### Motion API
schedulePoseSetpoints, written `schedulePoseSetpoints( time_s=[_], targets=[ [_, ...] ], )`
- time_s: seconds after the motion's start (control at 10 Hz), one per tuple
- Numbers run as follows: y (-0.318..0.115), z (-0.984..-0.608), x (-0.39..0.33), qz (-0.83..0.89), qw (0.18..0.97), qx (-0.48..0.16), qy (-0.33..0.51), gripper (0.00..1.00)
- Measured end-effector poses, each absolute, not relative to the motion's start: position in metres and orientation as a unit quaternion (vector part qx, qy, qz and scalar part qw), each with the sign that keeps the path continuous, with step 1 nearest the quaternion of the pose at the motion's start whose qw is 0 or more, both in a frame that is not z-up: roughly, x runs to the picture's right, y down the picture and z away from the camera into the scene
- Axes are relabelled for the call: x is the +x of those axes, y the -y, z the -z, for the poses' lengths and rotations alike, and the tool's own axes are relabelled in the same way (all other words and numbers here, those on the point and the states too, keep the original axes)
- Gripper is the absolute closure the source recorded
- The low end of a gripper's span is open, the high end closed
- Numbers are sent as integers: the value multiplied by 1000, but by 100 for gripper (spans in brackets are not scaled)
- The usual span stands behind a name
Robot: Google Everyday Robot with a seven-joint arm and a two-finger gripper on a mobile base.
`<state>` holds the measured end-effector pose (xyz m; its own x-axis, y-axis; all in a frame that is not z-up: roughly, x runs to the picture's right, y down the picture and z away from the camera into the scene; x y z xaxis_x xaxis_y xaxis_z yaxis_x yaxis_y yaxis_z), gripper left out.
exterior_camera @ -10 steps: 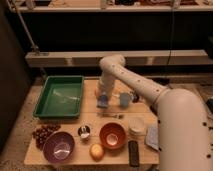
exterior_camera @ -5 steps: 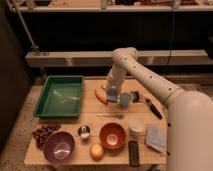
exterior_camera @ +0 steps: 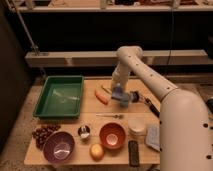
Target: Place sponge in plastic cup
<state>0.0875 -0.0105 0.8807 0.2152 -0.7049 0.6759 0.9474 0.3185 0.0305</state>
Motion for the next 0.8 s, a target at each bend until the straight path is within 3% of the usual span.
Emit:
schedulePoseSetpoints(
  time_s=[0.3, 0.8],
  targets=[
    [21, -898, 114, 537, 759, -223, 293, 100],
    [9, -891, 129, 525, 767, -233, 287, 100]
  ],
)
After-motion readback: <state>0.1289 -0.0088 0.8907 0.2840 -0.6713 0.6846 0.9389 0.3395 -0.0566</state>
